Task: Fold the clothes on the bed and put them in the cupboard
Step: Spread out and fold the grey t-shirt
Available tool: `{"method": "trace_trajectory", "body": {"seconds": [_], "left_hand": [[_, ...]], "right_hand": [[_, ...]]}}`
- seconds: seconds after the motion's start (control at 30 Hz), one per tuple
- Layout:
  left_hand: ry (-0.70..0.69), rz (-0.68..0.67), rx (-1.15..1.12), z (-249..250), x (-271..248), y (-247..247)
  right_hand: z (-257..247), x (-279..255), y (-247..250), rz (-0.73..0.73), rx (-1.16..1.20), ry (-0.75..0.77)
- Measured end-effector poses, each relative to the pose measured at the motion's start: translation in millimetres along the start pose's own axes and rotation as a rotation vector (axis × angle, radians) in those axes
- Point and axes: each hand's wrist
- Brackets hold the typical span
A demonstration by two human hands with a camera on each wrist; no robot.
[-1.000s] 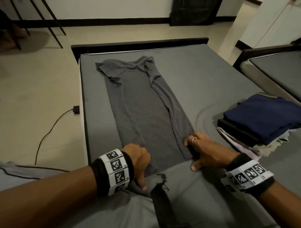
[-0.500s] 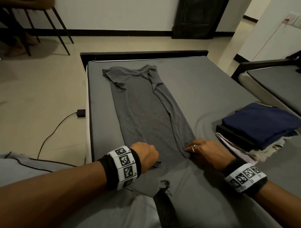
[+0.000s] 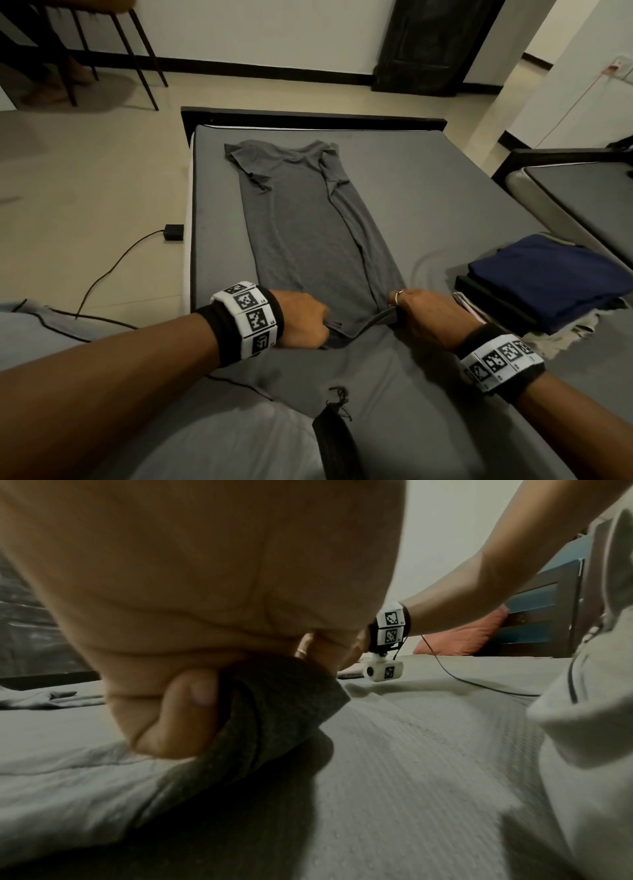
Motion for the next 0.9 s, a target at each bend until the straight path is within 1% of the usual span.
{"method": "trace_trajectory", "body": {"seconds": [0.07, 0.17, 0.23, 0.27, 0.33, 0.4, 0.43, 0.47, 0.5, 0.57, 0.63, 0.73, 0.83, 0.9], "left_hand": [[-0.003, -0.025, -0.001, -4, -1, 1], [-0.057, -0.065, 0.113, -12, -1, 0], [-0.097, -0.031, 0.164, -12, 0, 1], [-0.11, 0.005, 0.154, -12, 0, 3], [-0.116, 0.05, 0.103, -10, -1, 7], [-0.119, 0.046, 0.083, -8, -3, 11], [-0.118, 0.043, 0.079, -8, -3, 13], [-0.112, 0.038, 0.073, -7, -2, 13], [-0.102, 0.028, 0.066, -7, -1, 14], [-0.088, 0.007, 0.044, -7, 0, 15], [-0.065, -0.013, 0.005, -8, 1, 18], [-0.027, -0.054, -0.048, -15, 2, 23], [-0.017, -0.131, -0.124, -23, 4, 25], [0.0, -0.192, -0.191, -26, 4, 23]], "right_hand": [[4, -3, 0, 0.047, 0.138, 0.029], [14, -8, -5, 0.1, 0.252, 0.066], [15, -8, -1, 0.084, 0.265, 0.051], [14, -7, 1, 0.056, 0.243, 0.051], [13, -4, 2, 0.047, 0.227, 0.082], [20, -5, -5, 0.067, 0.21, 0.126], [26, -5, -9, 0.1, 0.189, 0.158], [28, -5, -11, 0.119, 0.159, 0.16], [33, -4, -15, 0.152, 0.161, 0.175], [32, -3, -12, 0.17, 0.217, 0.187], [28, -2, -7, 0.12, 0.284, 0.165], [29, 0, -6, 0.062, 0.275, 0.114], [33, 5, 4, -0.009, 0.297, 0.084], [30, 8, 15, -0.137, 0.333, 0.045]]}}
Point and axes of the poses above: each hand's wrist, its own x-axis towards the middle knuckle, its own y-axis out of the back of the hand, z = x × y, and after that the axes turned 15 degrees about z, right-handed
